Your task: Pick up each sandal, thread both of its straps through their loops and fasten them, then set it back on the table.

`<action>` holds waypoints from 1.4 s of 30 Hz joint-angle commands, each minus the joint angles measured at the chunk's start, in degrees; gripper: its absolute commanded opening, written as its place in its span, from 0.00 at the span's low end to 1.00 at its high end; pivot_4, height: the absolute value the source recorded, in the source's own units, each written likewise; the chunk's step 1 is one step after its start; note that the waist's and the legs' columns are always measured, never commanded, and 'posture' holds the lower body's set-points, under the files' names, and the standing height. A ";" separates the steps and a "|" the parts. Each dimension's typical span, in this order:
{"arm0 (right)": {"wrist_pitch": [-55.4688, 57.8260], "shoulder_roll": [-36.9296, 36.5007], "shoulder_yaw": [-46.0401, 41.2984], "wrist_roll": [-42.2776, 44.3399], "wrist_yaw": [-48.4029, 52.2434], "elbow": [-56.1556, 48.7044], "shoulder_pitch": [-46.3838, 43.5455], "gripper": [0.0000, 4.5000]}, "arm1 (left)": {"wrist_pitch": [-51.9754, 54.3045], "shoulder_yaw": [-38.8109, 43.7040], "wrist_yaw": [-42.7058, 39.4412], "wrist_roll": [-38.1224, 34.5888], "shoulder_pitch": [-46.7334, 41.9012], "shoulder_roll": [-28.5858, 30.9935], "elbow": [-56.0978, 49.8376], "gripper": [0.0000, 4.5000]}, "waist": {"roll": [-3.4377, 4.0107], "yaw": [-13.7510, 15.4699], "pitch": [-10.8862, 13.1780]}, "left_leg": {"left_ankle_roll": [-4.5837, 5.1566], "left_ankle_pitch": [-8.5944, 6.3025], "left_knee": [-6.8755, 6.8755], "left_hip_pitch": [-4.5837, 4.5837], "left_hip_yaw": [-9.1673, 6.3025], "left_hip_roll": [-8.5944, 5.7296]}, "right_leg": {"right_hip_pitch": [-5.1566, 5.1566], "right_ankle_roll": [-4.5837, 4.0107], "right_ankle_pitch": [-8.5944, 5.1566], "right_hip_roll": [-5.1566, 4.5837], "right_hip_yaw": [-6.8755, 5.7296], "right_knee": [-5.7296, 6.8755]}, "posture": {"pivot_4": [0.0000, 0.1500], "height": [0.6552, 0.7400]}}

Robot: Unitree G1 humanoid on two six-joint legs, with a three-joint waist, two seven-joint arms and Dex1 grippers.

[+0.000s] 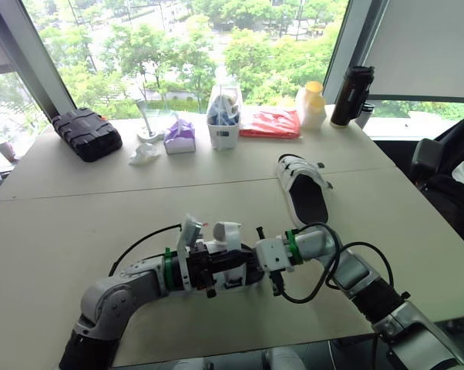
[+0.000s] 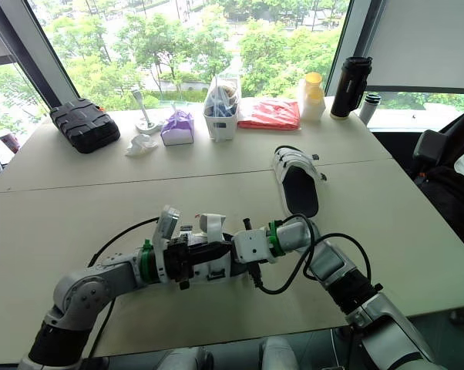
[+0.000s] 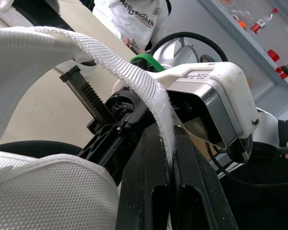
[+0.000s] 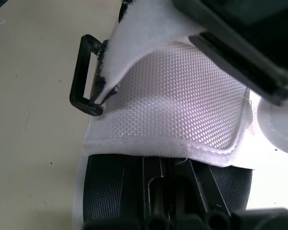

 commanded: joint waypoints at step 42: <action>-0.10 -0.46 3.57 -5.14 0.59 6.56 0.70 0.00 | 6.82 3.56 17.95 -7.88 4.27 -1.41 -7.01 0.01 | 0.00 -0.03 -0.08 | -0.01 0.00 -0.01 0.04 -0.02 0.02 | 0.04 0.00 -0.01 0.02 0.00 0.00 | 1.00 1.00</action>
